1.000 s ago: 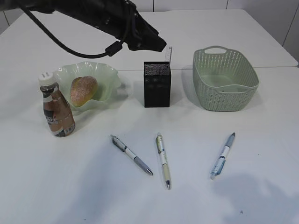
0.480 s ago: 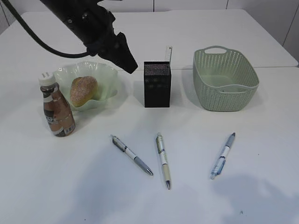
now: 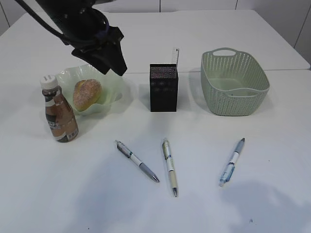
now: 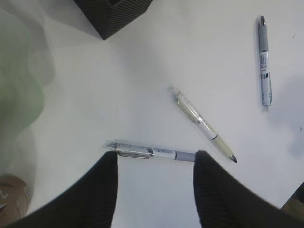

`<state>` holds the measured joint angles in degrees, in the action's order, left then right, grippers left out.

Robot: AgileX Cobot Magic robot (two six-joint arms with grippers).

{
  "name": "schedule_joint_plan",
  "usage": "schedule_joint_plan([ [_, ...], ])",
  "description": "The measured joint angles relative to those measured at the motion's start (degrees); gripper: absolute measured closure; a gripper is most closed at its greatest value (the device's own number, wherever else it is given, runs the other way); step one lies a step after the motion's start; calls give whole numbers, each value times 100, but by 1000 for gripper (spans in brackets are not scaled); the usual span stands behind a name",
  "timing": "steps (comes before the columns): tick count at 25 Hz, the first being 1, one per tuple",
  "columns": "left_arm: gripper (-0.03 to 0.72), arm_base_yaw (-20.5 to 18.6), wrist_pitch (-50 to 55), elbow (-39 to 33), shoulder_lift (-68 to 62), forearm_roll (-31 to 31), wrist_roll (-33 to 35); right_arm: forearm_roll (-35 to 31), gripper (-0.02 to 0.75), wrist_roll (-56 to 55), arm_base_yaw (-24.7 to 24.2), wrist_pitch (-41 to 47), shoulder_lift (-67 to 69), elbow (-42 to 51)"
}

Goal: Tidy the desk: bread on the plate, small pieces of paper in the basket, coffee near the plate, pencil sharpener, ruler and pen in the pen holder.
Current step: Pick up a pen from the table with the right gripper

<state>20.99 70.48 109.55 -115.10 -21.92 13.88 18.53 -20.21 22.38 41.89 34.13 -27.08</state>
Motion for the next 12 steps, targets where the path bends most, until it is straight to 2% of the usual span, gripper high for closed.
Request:
schedule_joint_plan([
  [8, 397, 14, 40, 0, 606, 55, -251, 0, 260, 0, 0, -48, 0, 0],
  [12, 405, 228, 40, -141, 953, 243, -283, 0, 260, 0, 0, -85, 0, 0],
])
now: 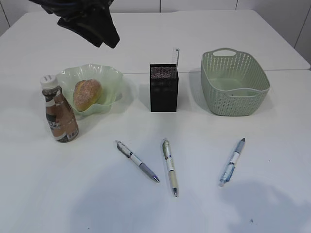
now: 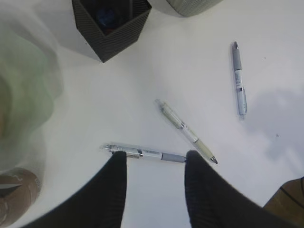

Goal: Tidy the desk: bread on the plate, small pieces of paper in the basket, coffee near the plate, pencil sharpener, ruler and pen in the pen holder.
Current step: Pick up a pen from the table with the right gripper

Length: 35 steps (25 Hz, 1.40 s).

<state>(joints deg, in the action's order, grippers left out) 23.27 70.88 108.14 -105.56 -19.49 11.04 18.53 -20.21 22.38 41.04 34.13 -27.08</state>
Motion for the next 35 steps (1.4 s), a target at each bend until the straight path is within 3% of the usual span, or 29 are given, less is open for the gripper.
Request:
schedule_joint_plan([
  [8, 407, 448, 9, -1362, 834, 625, -377, 0, 260, 14, 0, -99, 715, -196],
  [17, 407, 459, 13, -2596, 1936, 1371, -909, -30, 260, 14, 0, -140, 2283, -1067],
  [35, 407, 459, 13, -4555, 3203, 1900, -1814, -980, 260, 180, 0, 150, 4615, -2465],
])
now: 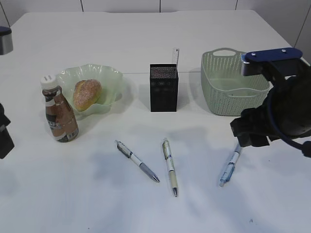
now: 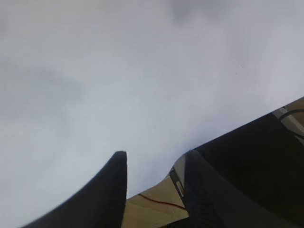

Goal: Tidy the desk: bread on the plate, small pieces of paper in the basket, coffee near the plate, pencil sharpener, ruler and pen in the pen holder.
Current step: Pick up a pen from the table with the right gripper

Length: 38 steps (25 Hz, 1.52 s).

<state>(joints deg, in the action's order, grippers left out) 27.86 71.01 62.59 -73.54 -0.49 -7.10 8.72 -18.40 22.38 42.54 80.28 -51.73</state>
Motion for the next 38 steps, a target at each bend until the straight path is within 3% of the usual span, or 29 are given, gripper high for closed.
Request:
schedule_joint_plan([
  [12, 414, 0, -46, -420, 519, 0, -180, -1003, 270, 540, 70, 188, 1159, -907],
  [21, 419, 0, -154, -420, 519, 97, -205, -1035, 311, 550, 845, 608, 2241, -2247],
  [30, 420, 0, -447, -420, 519, 268, -205, -1010, 311, 171, 860, 1743, 3574, -3419],
  [38, 420, 0, -715, -420, 519, 270, -205, -1021, 311, -50, 860, 1947, 4136, -4191],
])
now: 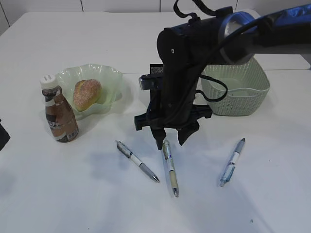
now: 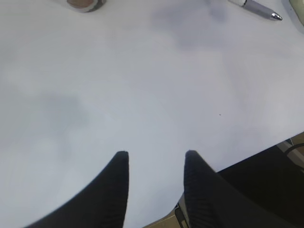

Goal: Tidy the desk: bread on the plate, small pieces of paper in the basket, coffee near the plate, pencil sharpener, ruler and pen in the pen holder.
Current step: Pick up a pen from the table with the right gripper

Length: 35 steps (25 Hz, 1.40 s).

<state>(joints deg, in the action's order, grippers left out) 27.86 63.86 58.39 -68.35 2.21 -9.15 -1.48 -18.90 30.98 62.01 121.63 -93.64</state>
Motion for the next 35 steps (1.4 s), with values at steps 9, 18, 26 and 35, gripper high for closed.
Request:
schedule_joint_plan([
  [9, 420, 0, -246, 0, 0, 0, -2, 0, 312, -242, 0, 213, 381, -586],
  [18, 430, 0, -461, 0, 0, 4, -2, -120, 316, 995, 315, 294, 437, -907],
  [26, 439, 0, -470, 0, 0, 199, -2, -155, 316, 1627, 385, 330, 437, -1189],
  [35, 446, -351, -448, 0, 0, 908, -229, -314, 316, 2068, 385, 542, 801, -1575],
])
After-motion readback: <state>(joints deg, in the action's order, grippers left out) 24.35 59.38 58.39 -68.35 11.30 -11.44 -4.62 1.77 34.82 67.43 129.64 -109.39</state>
